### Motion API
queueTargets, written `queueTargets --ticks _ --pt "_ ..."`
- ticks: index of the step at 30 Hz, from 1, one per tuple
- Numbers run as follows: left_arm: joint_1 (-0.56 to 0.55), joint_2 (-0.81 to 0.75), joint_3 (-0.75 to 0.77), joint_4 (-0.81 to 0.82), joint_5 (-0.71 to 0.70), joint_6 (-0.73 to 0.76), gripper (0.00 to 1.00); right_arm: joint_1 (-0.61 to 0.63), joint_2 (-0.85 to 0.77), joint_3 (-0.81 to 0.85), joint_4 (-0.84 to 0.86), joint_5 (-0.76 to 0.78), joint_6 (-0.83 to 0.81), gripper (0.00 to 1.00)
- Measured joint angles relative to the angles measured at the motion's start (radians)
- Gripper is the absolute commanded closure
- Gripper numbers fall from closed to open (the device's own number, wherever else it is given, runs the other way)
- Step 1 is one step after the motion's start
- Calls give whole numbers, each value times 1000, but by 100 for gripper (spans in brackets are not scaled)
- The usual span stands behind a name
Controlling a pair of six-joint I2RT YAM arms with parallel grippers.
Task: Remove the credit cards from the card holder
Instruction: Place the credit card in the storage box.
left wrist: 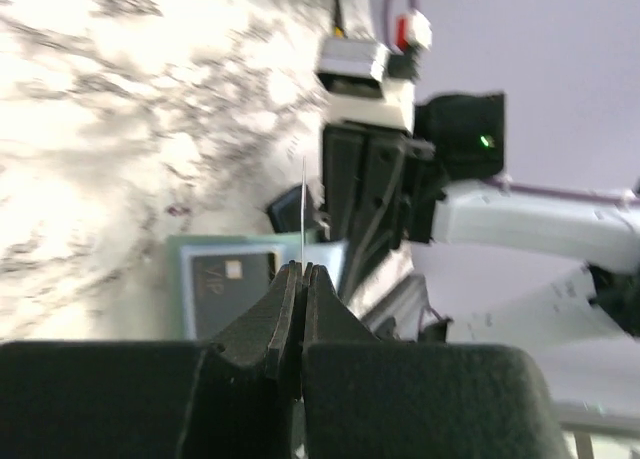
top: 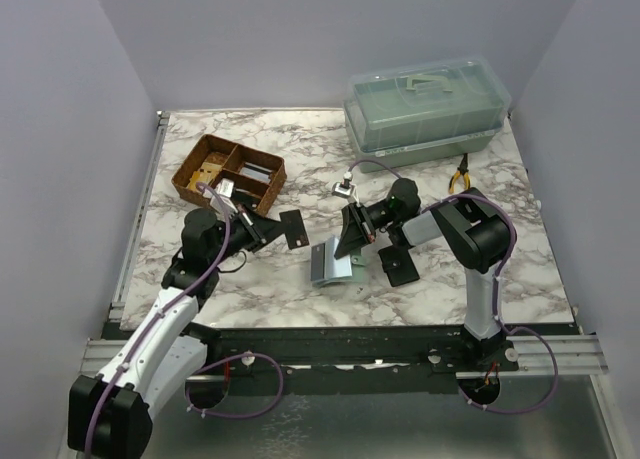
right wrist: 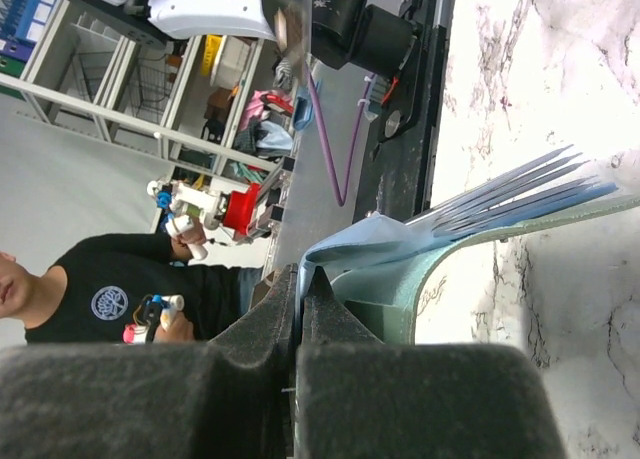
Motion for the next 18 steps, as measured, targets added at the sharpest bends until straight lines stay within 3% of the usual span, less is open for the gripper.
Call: queueTargets --ticks 5,9,18 --pt "32 10 41 -85 -201 6 100 0 -4 0 -82 0 -70 100" --pt "61 23 47 -82 -375 -40 100 0 -19 7 -248 0 -186 100" --pt "163 303 158 -76 -619 -198 100 0 -50 203 -1009 34 -745 100"
